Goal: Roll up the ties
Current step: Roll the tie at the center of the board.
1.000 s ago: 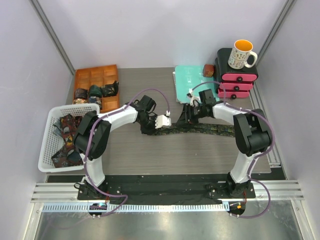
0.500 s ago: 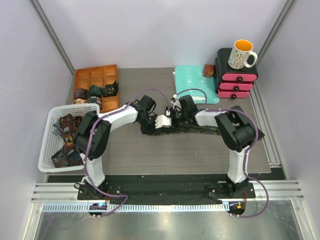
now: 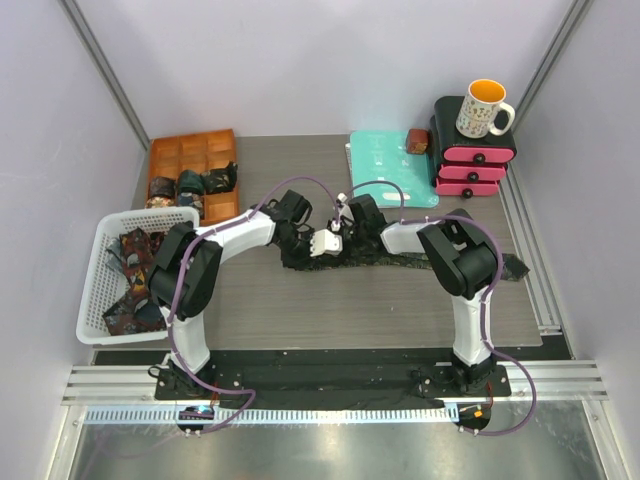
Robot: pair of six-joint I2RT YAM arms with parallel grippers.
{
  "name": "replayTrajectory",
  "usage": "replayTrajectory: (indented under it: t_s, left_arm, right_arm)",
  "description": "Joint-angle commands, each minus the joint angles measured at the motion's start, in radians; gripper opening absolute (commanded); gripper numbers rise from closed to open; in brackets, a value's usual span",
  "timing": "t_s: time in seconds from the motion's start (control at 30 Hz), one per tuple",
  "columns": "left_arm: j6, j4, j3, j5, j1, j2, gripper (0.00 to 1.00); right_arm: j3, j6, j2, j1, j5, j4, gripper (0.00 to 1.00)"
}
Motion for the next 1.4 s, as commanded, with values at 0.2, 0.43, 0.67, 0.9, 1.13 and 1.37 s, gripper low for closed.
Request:
replayTrajectory:
  t_s: [0.2, 0.43, 0.67, 0.9, 1.13, 1.37]
  left_arm:
    - [-0.022, -0.057, 0.011, 0.112, 0.093, -0.053, 0.60]
    - [-0.028, 0.005, -0.050, 0.180, 0.107, -0.102, 0.68]
    - [-0.053, 0.044, -0.022, 0.168, 0.100, -0.056, 0.70]
    - [-0.025, -0.011, 0.019, 0.120, 0.097, 0.000, 0.60]
    - [-0.033, 0.005, 0.011, 0.135, 0.098, -0.021, 0.41]
    - [-0.068, -0.004, 0.050, 0.184, 0.074, -0.041, 0.30]
  right_arm:
    - [0.034, -0.060, 0.027, -0.006, 0.055, -0.067, 0.01]
    - [0.059, -0.086, 0.060, -0.021, 0.082, -0.121, 0.01]
    - [0.073, -0.103, 0.088, -0.029, 0.090, -0.157, 0.01]
    - [0.076, -0.121, 0.094, -0.030, 0.095, -0.168, 0.01]
    - [0.071, -0.119, 0.099, -0.030, 0.093, -0.174, 0.01]
    - [0.080, -0.107, 0.111, -0.033, 0.089, -0.171, 0.01]
